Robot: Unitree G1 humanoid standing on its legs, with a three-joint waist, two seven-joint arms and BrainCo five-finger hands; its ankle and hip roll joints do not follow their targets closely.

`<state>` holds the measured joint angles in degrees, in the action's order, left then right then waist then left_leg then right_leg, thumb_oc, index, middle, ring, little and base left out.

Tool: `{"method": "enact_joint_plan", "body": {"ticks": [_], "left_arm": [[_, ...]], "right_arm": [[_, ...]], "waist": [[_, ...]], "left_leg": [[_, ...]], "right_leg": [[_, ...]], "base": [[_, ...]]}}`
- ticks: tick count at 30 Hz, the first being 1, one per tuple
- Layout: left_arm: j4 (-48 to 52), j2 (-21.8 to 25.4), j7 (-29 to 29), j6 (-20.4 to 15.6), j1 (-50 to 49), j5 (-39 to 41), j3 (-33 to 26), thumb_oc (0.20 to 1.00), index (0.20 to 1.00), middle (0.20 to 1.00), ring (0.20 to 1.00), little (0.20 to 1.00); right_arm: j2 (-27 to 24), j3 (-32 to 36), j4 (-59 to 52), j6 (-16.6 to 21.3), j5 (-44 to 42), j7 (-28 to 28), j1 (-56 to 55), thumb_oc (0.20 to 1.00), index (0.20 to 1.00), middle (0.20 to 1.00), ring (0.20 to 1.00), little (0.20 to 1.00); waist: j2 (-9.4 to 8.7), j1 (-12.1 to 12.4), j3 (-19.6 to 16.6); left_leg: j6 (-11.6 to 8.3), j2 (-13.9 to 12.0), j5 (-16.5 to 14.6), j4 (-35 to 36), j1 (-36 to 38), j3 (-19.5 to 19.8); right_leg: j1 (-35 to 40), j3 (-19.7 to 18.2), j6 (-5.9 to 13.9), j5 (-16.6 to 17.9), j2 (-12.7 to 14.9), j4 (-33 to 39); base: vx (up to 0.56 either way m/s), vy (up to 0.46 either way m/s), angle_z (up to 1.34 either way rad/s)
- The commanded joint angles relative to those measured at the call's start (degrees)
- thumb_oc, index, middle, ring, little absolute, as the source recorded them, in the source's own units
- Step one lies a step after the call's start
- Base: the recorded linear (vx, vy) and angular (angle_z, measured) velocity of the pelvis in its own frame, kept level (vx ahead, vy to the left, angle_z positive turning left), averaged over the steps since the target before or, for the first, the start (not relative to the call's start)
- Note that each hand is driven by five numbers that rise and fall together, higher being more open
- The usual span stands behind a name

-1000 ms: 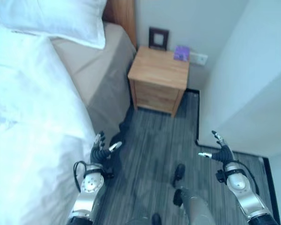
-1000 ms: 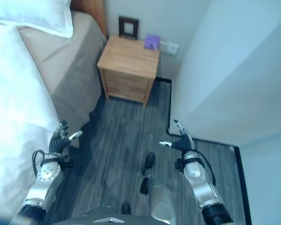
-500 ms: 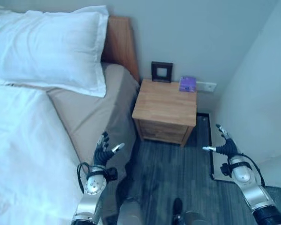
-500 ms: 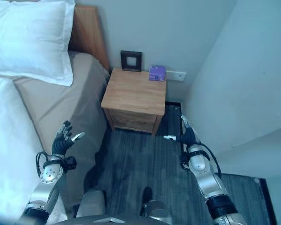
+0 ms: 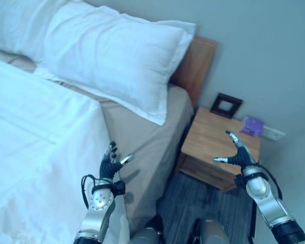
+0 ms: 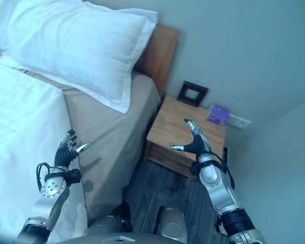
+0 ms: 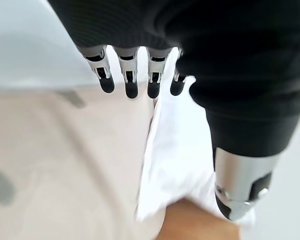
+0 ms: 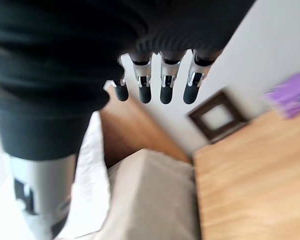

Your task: Making the bed.

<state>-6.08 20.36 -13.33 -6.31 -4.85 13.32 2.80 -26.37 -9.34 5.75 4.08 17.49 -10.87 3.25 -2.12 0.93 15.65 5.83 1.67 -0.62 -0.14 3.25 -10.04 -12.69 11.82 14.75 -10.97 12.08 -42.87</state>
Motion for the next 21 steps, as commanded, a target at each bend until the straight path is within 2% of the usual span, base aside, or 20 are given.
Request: {"method": "enact_joint_plan", "body": {"ticks": [1,4,5,6,7,8,9,10,12,13,14,15,17,18,21], "left_arm": [[5.94,2.13,0.18,-3.70,-1.14,1.96,0.26,1.000,1.000,1.000,1.000,1.000],[6.07,2.45,0.50,-3.84,-1.79,2.05,-0.21,1.000,1.000,1.000,1.000,1.000],[6.21,2.63,0.35,-4.06,-2.22,1.98,-1.23,1.000,1.000,1.000,1.000,1.000],[6.29,2.66,0.35,-4.02,-2.31,1.98,-1.28,1.000,1.000,1.000,1.000,1.000],[6.01,2.62,0.45,-3.90,-3.51,1.92,-2.77,1.000,1.000,1.000,1.000,1.000],[6.06,2.61,0.46,-3.86,-3.54,1.91,-2.85,1.000,1.000,1.000,1.000,1.000],[5.70,1.79,-0.51,-4.14,-3.89,2.73,-3.82,1.000,1.000,1.000,1.000,1.000],[5.20,0.18,-0.42,-5.19,-4.58,5.36,-5.05,1.000,1.000,1.000,1.000,1.000],[4.73,-1.54,-0.36,-5.94,-4.85,7.89,-5.50,1.000,1.000,1.000,1.000,1.000],[4.74,-1.59,-0.37,-5.94,-4.84,7.90,-5.50,1.000,1.000,1.000,1.000,1.000],[4.22,-3.05,-1.90,-5.82,-4.40,8.80,-5.95,1.000,1.000,1.000,1.000,1.000],[3.99,-3.45,-1.94,-5.83,-4.43,9.38,-6.36,1.000,1.000,1.000,1.000,1.000],[5.37,-3.59,-1.68,-6.14,-5.39,9.81,-7.69,1.000,1.000,1.000,1.000,1.000],[6.58,-3.74,-1.10,-6.13,-6.50,10.00,-8.70,1.000,1.000,1.000,1.000,1.000],[9.37,-5.05,-0.70,-6.78,-8.70,12.75,-10.82,1.000,1.000,1.000,1.000,1.000]], "right_arm": [[-1.63,2.21,-1.65,1.86,0.37,-1.96,3.04,1.000,1.000,1.000,1.000,1.000],[-1.55,3.43,-1.73,1.15,-0.37,-2.20,1.68,1.000,1.000,1.000,1.000,1.000],[-1.83,3.46,-1.66,0.97,-0.17,-2.35,1.69,1.000,1.000,1.000,1.000,1.000],[-1.79,3.40,-1.61,0.99,-0.16,-2.37,1.71,1.000,1.000,1.000,1.000,1.000],[-1.39,2.84,-2.06,1.36,-0.96,-1.90,2.42,1.000,1.000,1.000,1.000,1.000],[-1.39,2.77,-2.00,1.37,-0.98,-1.91,2.50,1.000,1.000,1.000,1.000,1.000],[-1.32,1.97,-1.96,1.51,-1.30,-1.80,3.74,1.000,1.000,1.000,1.000,1.000],[-2.42,1.60,-2.10,1.68,-1.13,-1.77,5.37,1.000,1.000,1.000,1.000,1.000],[-3.71,1.86,-2.16,1.93,-2.18,-1.87,5.87,1.000,1.000,1.000,1.000,1.000],[-3.78,1.83,-2.09,1.98,-2.22,-1.89,5.94,1.000,1.000,1.000,1.000,1.000],[-5.08,2.11,-1.99,1.44,-2.61,-2.55,6.71,1.000,1.000,1.000,1.000,1.000],[-5.37,2.11,-2.21,1.27,-2.38,-2.68,6.86,1.000,1.000,1.000,1.000,1.000],[-5.51,2.11,-3.43,1.28,-2.60,-2.70,7.08,1.000,1.000,1.000,1.000,1.000],[-5.63,2.37,-4.46,1.25,-2.55,-2.36,6.98,1.000,1.000,1.000,1.000,1.000],[-5.21,2.28,-6.68,1.34,-2.89,-1.17,7.35,1.000,1.000,1.000,1.000,1.000]], "waist": [[0.62,-0.99,-1.93],[-0.01,-1.67,-2.69],[-0.53,-1.06,-2.93],[-0.63,-1.17,-2.94],[-1.15,-0.12,-3.45],[-1.12,-0.31,-3.55],[-0.46,0.09,-3.39],[0.65,0.60,-3.46],[1.54,0.70,-3.15],[1.63,0.44,-3.05],[1.65,-0.02,-2.08],[1.64,-0.04,-2.07],[0.99,-0.33,-2.06],[0.70,-0.39,-2.08],[-0.16,-0.23,-2.46]], "left_leg": [[-4.71,-6.44,-1.92,4.86,-0.78,-1.76],[-6.53,-6.78,-1.89,4.61,-1.87,4.54],[-6.94,-6.97,-1.86,4.64,-2.57,4.84],[-6.89,-6.85,-1.90,4.62,-2.52,4.91],[-8.14,-7.85,-0.63,4.77,-3.31,6.53],[-8.19,-7.91,-0.57,4.78,-3.47,6.67],[-9.12,-9.36,0.63,5.14,-4.16,6.50],[-10.66,-11.62,2.30,5.14,-6.30,6.08],[-11.87,-12.47,4.45,5.14,-7.58,5.73],[-11.91,-12.47,4.50,5.14,-7.58,6.00],[-10.99,-12.27,5.36,4.93,-7.78,1.64],[-10.68,-12.44,5.20,4.51,-7.52,-1.47],[-10.01,-12.09,2.34,0.53,-6.15,-6.88],[-9.86,-11.90,0.71,-2.65,-6.05,-7.99],[-9.77,-10.66,-4.42,-10.97,-6.37,-7.53]], "right_leg": [[8.33,-6.57,-5.92,5.24,0.83,18.65],[11.41,-20.81,-7.12,4.09,0.54,30.56],[12.76,-21.83,-6.97,3.98,0.93,34.65],[13.15,-21.67,-6.91,4.19,1.12,35.25],[13.97,-20.30,-6.32,3.21,0.93,37.36],[13.94,-20.15,-6.35,3.28,0.88,37.45],[13.50,-19.30,-6.16,3.73,0.48,37.84],[14.86,-17.31,-7.24,3.75,-0.95,42.13],[17.77,-14.22,-8.55,3.10,-1.94,44.77],[18.03,-13.94,-8.59,3.16,-1.98,44.95],[20.22,-10.07,-9.67,2.86,-2.08,45.67],[20.32,-8.25,-9.97,3.18,-2.23,45.84],[21.46,-4.24,-10.25,3.36,-1.92,46.49],[21.55,-2.92,-10.56,3.36,-1.78,46.72],[22.26,1.19,-11.31,3.29,-1.50,47.52]], "base": [[0.16,-0.645,1.22],[0.09,-0.540,1.67],[0.02,-0.339,1.33],[-0.02,-0.523,1.06],[0.02,-0.357,0.92],[-0.01,-0.527,0.71],[-0.09,-0.514,0.26],[-0.09,-0.622,0.28],[-0.05,-0.397,0.54],[-0.07,-0.289,0.91],[-0.11,-0.251,0.94],[-0.13,-0.321,1.38],[-0.10,-0.229,1.35],[-0.10,-0.210,0.87],[-0.05,-0.121,0.68]]}}
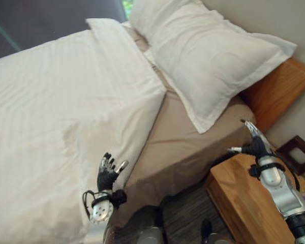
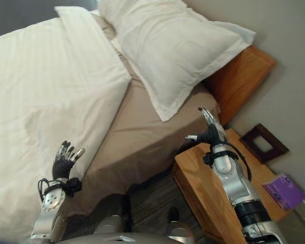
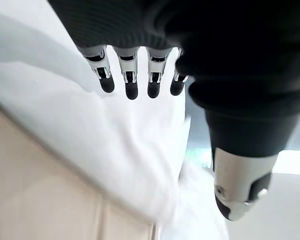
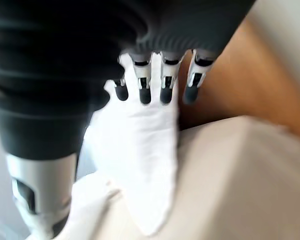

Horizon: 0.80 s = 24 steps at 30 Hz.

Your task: Making the bed.

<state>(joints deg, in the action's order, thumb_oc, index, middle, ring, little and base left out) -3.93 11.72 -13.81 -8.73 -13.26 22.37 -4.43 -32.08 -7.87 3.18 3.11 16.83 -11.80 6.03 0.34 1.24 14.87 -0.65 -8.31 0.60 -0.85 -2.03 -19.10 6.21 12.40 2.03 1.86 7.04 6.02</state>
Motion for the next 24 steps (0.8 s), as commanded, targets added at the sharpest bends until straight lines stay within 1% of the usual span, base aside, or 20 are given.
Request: {"method": "enact_joint_plan", "body": {"ticks": [1,2,4,5,6,7,8,9,10,12,13,15,16,18,19,20,21,22,23,24], "left_arm": [[7.23,3.58,-0.22,-4.36,-0.29,3.70,-3.61,1.000,1.000,1.000,1.000,1.000],[8.37,3.17,-0.59,-4.58,-1.21,4.02,-4.76,1.000,1.000,1.000,1.000,1.000],[9.57,3.01,-0.69,-4.53,-2.23,4.02,-5.64,1.000,1.000,1.000,1.000,1.000],[9.69,2.98,-0.70,-4.47,-2.36,4.01,-5.65,1.000,1.000,1.000,1.000,1.000],[10.69,3.98,-1.17,-3.97,-3.12,2.68,-6.41,1.000,1.000,1.000,1.000,1.000],[10.73,3.97,-1.18,-3.94,-3.14,2.67,-6.42,1.000,1.000,1.000,1.000,1.000],[10.81,5.11,-0.79,-3.78,-2.70,1.96,-6.83,1.000,1.000,1.000,1.000,1.000],[10.82,5.14,-0.80,-3.74,-2.65,1.94,-6.85,1.000,1.000,1.000,1.000,1.000],[10.35,6.58,-0.13,-3.57,-1.84,0.33,-7.07,1.000,1.000,1.000,1.000,1.000],[10.22,7.32,0.07,-3.55,-1.34,-0.09,-7.15,1.000,1.000,1.000,1.000,1.000],[10.02,9.01,0.16,-3.45,-0.32,-0.48,-6.88,1.000,1.000,1.000,1.000,1.000],[8.98,10.46,-0.54,-3.39,0.52,-0.69,-6.53,1.000,1.000,1.000,1.000,1.000],[8.52,10.99,-0.76,-3.52,0.83,-0.53,-6.27,1.000,1.000,1.000,1.000,1.000],[7.54,11.47,-0.63,-3.38,0.79,0.31,-5.51,1.000,1.000,1.000,1.000,1.000],[7.00,11.70,-0.45,-3.19,0.87,0.51,-4.69,1.000,1.000,1.000,1.000,1.000],[6.96,11.69,-0.45,-3.21,0.92,0.52,-4.71,1.000,1.000,1.000,1.000,1.000],[6.44,11.94,-0.02,-3.00,1.04,0.94,-3.98,1.000,1.000,1.000,1.000,1.000],[5.96,12.45,0.66,-2.80,1.37,1.26,-3.60,1.000,1.000,1.000,1.000,1.000],[5.60,12.63,1.22,-2.85,1.62,1.82,-3.27,1.000,1.000,1.000,1.000,1.000],[4.90,13.87,1.69,-2.82,2.48,2.19,-2.73,1.000,1.000,1.000,1.000,1.000]], "right_arm": [[0.49,0.80,-4.10,2.31,-2.23,-0.24,4.57,1.000,1.000,1.000,1.000,1.000],[0.46,1.00,-5.14,2.41,-1.93,0.10,4.78,1.000,1.000,1.000,1.000,1.000],[0.69,1.38,-6.25,2.64,-1.50,0.53,4.59,1.000,1.000,1.000,1.000,1.000],[0.70,1.36,-6.27,2.64,-1.49,0.55,4.53,1.000,1.000,1.000,1.000,1.000],[0.54,1.83,-6.26,2.72,-0.90,0.07,4.83,1.000,1.000,1.000,1.000,1.000],[0.54,1.81,-6.24,2.73,-0.90,0.06,4.84,1.000,1.000,1.000,1.000,1.000],[-0.20,1.68,-6.31,2.58,-0.86,0.26,5.94,1.000,1.000,1.000,1.000,1.000],[-0.17,1.68,-6.26,2.58,-0.85,0.26,6.01,1.000,1.000,1.000,1.000,1.000],[-0.71,1.54,-6.14,2.68,-0.29,0.92,7.09,1.000,1.000,1.000,1.000,1.000],[-0.67,1.19,-5.93,2.75,-0.30,0.91,8.21,1.000,1.000,1.000,1.000,1.000],[-0.45,0.00,-5.49,2.80,0.45,0.88,10.45,1.000,1.000,1.000,1.000,1.000],[-0.28,-1.87,-4.66,2.68,2.39,0.11,14.12,1.000,1.000,1.000,1.000,1.000],[0.05,-2.61,-3.83,2.53,3.32,-0.61,15.88,1.000,1.000,1.000,1.000,1.000],[1.49,-4.11,-2.05,2.17,4.54,-2.46,19.37,1.000,1.000,1.000,1.000,1.000],[1.63,-4.60,-1.25,1.82,5.22,-3.12,20.36,1.000,1.000,1.000,1.000,1.000],[1.64,-4.68,-1.09,1.88,5.23,-3.20,20.50,1.000,1.000,1.000,1.000,1.000],[2.01,-5.42,0.46,1.61,6.29,-4.14,21.48,1.000,1.000,1.000,1.000,1.000],[2.08,-6.20,1.92,1.21,6.69,-4.61,22.71,1.000,1.000,1.000,1.000,1.000],[2.47,-7.10,2.61,0.90,6.75,-4.75,24.15,1.000,1.000,1.000,1.000,1.000],[2.81,-8.68,3.67,0.52,6.89,-4.93,27.14,1.000,1.000,1.000,1.000,1.000]], "waist": [[-2.61,-0.60,-1.70],[-3.23,-0.31,-1.55],[-2.82,-0.51,-2.13],[-2.82,-0.56,-2.06],[-2.24,-0.50,-2.27],[-2.26,-0.53,-2.24],[-2.47,-0.02,-2.53],[-2.53,-0.16,-2.51],[-3.52,0.67,-2.61],[-4.18,0.94,-2.42],[-5.49,1.66,-1.70],[-6.68,1.94,-0.28],[-6.80,1.87,0.53],[-6.70,2.51,1.04],[-6.55,2.71,1.22],[-6.46,2.58,1.23],[-6.18,2.89,1.54],[-5.79,2.75,1.71],[-5.84,2.67,1.82],[-6.43,2.57,1.84]], "left_leg": [[-3.29,-0.70,-5.67,-10.34,-1.15,1.59],[-3.27,-1.14,-6.63,-12.77,-1.57,1.06],[-3.61,-2.45,-6.63,-8.49,1.23,-1.21],[-3.65,-2.38,-6.46,-8.08,1.58,-1.20],[-3.68,-3.60,-3.95,-0.70,4.75,-4.29],[-3.68,-3.53,-3.81,-0.47,4.89,-4.30],[-3.82,-3.17,-2.09,3.16,5.05,-3.25],[-3.77,-3.02,-1.92,3.44,5.09,-3.12],[-3.20,-2.11,-1.73,5.16,5.08,-2.09],[-2.59,-1.53,-2.30,5.26,4.97,-1.52],[-1.22,-0.49,-3.73,5.38,5.50,-0.61],[0.17,1.04,-5.02,5.56,6.10,1.11],[0.94,1.07,-4.13,5.72,5.66,0.83],[1.26,0.89,-4.57,5.85,5.31,2.53],[1.15,1.01,-4.47,5.85,5.12,3.96],[1.08,0.88,-4.46,5.85,5.08,4.07],[0.83,1.18,-4.29,5.85,4.84,5.64],[0.29,1.18,-4.08,5.85,4.34,7.47],[-0.04,1.48,-4.19,5.85,4.28,8.71],[-0.49,2.14,-4.92,5.85,4.30,10.82]], "right_leg": [[3.36,0.66,1.41,-9.54,3.54,-1.37],[3.63,3.34,1.34,-9.65,3.75,-1.37],[4.23,5.91,2.01,-10.25,3.28,-1.43],[4.42,5.98,2.02,-10.28,3.27,-1.42],[3.87,9.22,2.23,-10.01,3.36,-3.02],[3.90,9.24,2.23,-10.04,3.39,-3.06],[4.14,11.32,2.93,-9.50,3.79,-3.40],[4.15,11.49,3.00,-9.51,3.87,-3.43],[3.81,13.05,3.63,-9.65,4.86,-6.69],[2.93,13.38,4.11,-9.93,5.60,-9.77],[0.06,13.25,5.97,-8.51,7.83,-18.14],[-4.02,10.51,8.95,-3.89,10.18,-27.21],[-6.61,9.18,9.16,-1.83,10.15,-31.18],[-9.54,5.28,9.05,-3.37,8.10,-32.42],[-9.92,3.42,7.93,-5.58,6.51,-30.46],[-9.82,3.59,7.84,-5.59,6.38,-30.34],[-10.12,2.18,6.71,-8.16,4.95,-27.26],[-9.86,1.17,5.69,-9.28,3.91,-22.14],[-9.26,-0.09,5.27,-8.93,3.81,-16.60],[-9.12,-3.24,5.25,-7.25,3.32,-8.47]], "base": [[-0.01,-0.070,0.57],[-0.01,-0.021,0.62],[0.07,0.026,0.91],[0.07,0.120,0.95],[-0.01,0.088,0.75],[0.01,0.247,0.94],[0.02,0.159,0.77],[0.07,0.297,0.75],[0.05,0.147,0.42],[0.08,0.194,0.61],[0.13,0.250,0.59],[0.08,0.204,0.36],[0.00,0.117,0.53],[0.03,0.045,0.53],[0.06,-0.005,0.46],[0.09,-0.012,0.49],[0.10,-0.046,0.72],[0.15,-0.084,0.70],[0.24,-0.191,0.76],[0.24,-0.212,0.81]]}}
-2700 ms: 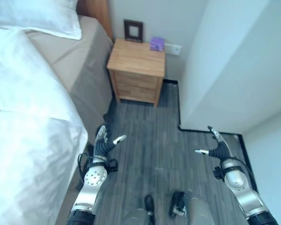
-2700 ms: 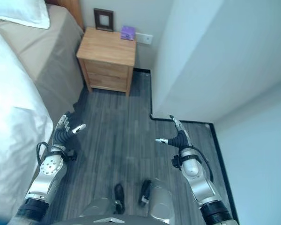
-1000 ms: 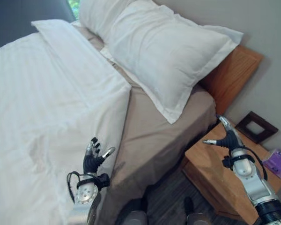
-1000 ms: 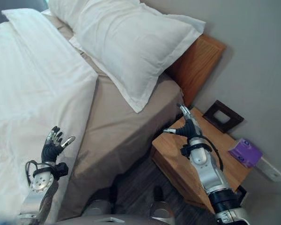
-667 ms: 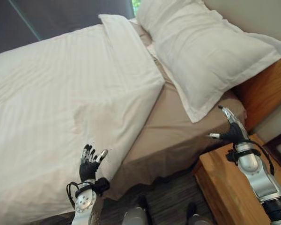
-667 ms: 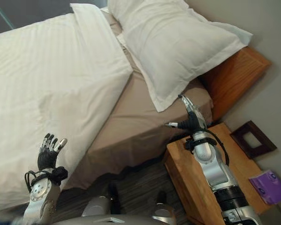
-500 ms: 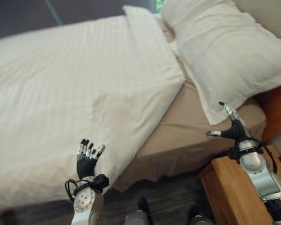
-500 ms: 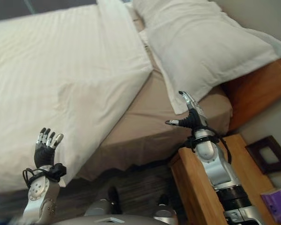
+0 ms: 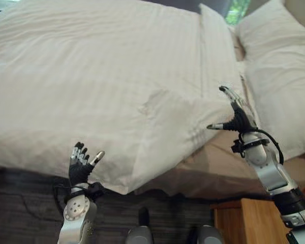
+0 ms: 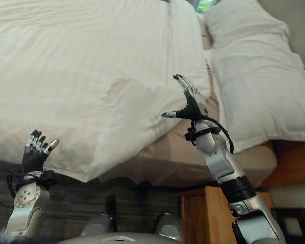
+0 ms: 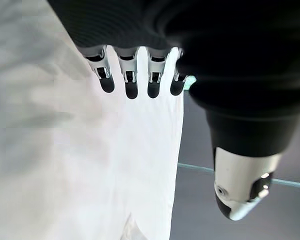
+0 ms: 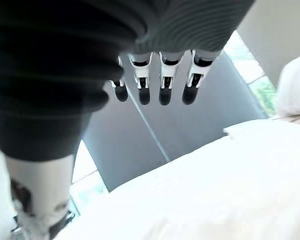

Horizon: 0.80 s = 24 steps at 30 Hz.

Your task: Making the bed.

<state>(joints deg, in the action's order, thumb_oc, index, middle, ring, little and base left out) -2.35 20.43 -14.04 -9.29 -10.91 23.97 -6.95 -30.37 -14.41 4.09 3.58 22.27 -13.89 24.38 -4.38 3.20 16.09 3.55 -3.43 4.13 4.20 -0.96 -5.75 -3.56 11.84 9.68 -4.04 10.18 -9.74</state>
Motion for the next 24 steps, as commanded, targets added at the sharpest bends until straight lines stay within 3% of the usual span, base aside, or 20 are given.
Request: {"method": "enact_joint_plan", "body": {"ticks": [1,2,4,8,24], "left_arm": [[2.65,5.78,1.61,-2.28,0.75,0.89,-0.01,1.000,1.000,1.000,1.000,1.000],[1.96,6.05,1.70,-2.27,1.22,1.04,0.15,1.000,1.000,1.000,1.000,1.000],[0.73,6.68,1.61,-2.47,1.22,1.21,-0.65,1.000,1.000,1.000,1.000,1.000],[0.82,6.28,2.18,-3.27,1.04,1.44,-0.82,1.000,1.000,1.000,1.000,1.000],[-1.22,13.51,4.16,-5.57,2.11,3.46,-2.84,1.000,1.000,1.000,1.000,1.000]], "right_arm": [[1.47,-3.02,3.90,-0.15,0.90,-3.33,10.39,1.000,1.000,1.000,1.000,1.000],[1.95,-3.73,5.28,-0.72,0.71,-3.50,11.46,1.000,1.000,1.000,1.000,1.000],[3.75,-6.99,10.27,-1.60,-0.04,-3.62,17.84,1.000,1.000,1.000,1.000,1.000],[3.42,-9.56,16.02,-2.48,-0.71,-3.92,24.21,1.000,1.000,1.000,1.000,1.000],[3.19,-21.71,42.85,-4.69,-1.03,-1.94,45.41,1.000,1.000,1.000,1.000,1.000]], "waist": [[-1.95,0.70,0.43],[-2.26,0.79,0.14],[-3.83,2.31,-0.43],[-4.39,3.02,-1.08],[-1.29,6.41,-0.05]], "left_leg": [[-4.84,-2.59,-8.46,0.80,3.04,-1.78],[-4.94,-2.36,-8.66,0.80,3.02,-1.09],[-5.21,-2.10,-9.12,0.80,3.69,-1.74],[-5.45,-1.82,-9.28,0.80,3.58,-1.88],[-7.28,-2.41,-6.65,0.80,-3.07,2.05]], "right_leg": [[-0.33,-3.86,-2.05,0.19,0.21,9.44],[-0.33,-5.01,-1.94,1.09,0.31,11.14],[0.86,-2.07,-1.49,3.76,1.68,13.92],[0.94,-2.90,-1.32,4.46,1.52,14.74],[-1.07,0.02,-2.40,3.94,0.56,14.74]], "base": [[0.25,-0.214,0.89],[0.18,-0.148,0.91],[0.17,-0.155,0.83],[0.13,-0.099,0.36],[0.05,-0.081,0.12]]}}
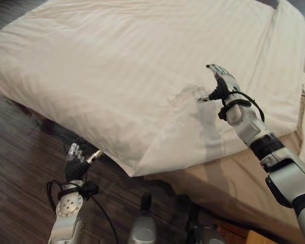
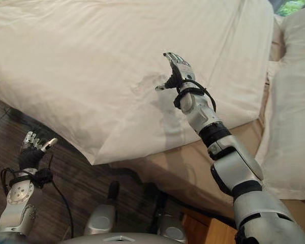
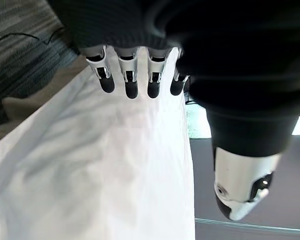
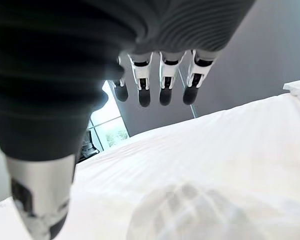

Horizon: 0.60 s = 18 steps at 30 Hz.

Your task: Making the bed.

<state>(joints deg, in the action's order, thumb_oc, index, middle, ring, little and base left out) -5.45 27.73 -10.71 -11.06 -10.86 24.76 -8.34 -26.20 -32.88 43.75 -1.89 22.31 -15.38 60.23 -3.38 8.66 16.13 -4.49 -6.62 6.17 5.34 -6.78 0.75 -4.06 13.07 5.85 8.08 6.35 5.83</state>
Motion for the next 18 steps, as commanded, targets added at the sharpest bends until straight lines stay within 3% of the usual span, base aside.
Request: {"method": "enact_joint_plan", "body": {"ticks": [1,4,5,7,12,18], "left_arm": [[1.77,6.68,0.92,-3.89,2.27,2.71,-1.30,1.000,1.000,1.000,1.000,1.000],[2.30,7.58,1.50,-4.29,2.31,3.15,-1.20,1.000,1.000,1.000,1.000,1.000],[-3.29,8.02,-0.54,-4.66,6.90,1.26,2.62,1.000,1.000,1.000,1.000,1.000],[-6.97,9.28,-1.34,-4.79,12.53,2.02,3.01,1.000,1.000,1.000,1.000,1.000],[-10.03,7.98,-2.64,-5.60,15.94,3.44,4.15,1.000,1.000,1.000,1.000,1.000],[-15.50,7.78,-3.48,-5.92,22.56,4.94,8.17,1.000,1.000,1.000,1.000,1.000]], "right_arm": [[-1.20,-4.11,3.95,0.85,-1.08,-0.51,10.72,1.000,1.000,1.000,1.000,1.000],[-1.67,-5.49,5.44,0.88,-1.41,-1.11,13.43,1.000,1.000,1.000,1.000,1.000],[0.13,-5.64,5.02,1.06,-1.73,-1.65,13.89,1.000,1.000,1.000,1.000,1.000],[-0.52,-7.27,6.06,0.18,-1.46,-2.25,15.60,1.000,1.000,1.000,1.000,1.000],[-1.65,-10.97,8.72,0.09,-0.07,-2.72,18.29,1.000,1.000,1.000,1.000,1.000],[-0.71,-10.54,16.75,-1.04,-3.49,-3.40,17.10,1.000,1.000,1.000,1.000,1.000]], "waist": [[-2.12,1.12,0.13],[-1.73,1.47,0.87],[-1.78,0.91,1.28],[-1.74,0.85,1.83],[-1.22,0.65,3.23],[0.74,-0.26,5.14]], "left_leg": [[0.72,0.66,-8.45,-0.34,1.97,-4.31],[0.47,0.42,-7.68,-0.34,0.04,-3.99],[0.25,0.25,-7.51,-0.34,-0.84,-4.28],[-0.10,0.21,-7.07,-0.34,-2.13,-4.15],[-0.69,0.46,-5.91,-0.34,-5.55,-3.53],[-1.51,0.76,-4.12,-0.34,-10.30,-3.49]], "right_leg": [[-1.23,-1.20,1.38,-8.16,4.25,-0.83],[-2.96,-1.28,1.26,-7.98,3.89,-0.83],[-3.95,-1.64,1.33,-7.78,3.72,-0.83],[-5.31,-2.18,1.33,-7.43,3.44,-0.83],[-8.15,-2.81,1.35,-6.77,3.21,-0.83],[-12.25,-3.53,1.67,-5.63,3.33,-0.83]], "base": [[0.00,-0.032,0.10],[-0.01,-0.023,0.06],[-0.03,-0.016,0.11],[-0.03,-0.016,0.07],[-0.01,-0.009,0.02],[-0.07,-0.022,0.01]]}}
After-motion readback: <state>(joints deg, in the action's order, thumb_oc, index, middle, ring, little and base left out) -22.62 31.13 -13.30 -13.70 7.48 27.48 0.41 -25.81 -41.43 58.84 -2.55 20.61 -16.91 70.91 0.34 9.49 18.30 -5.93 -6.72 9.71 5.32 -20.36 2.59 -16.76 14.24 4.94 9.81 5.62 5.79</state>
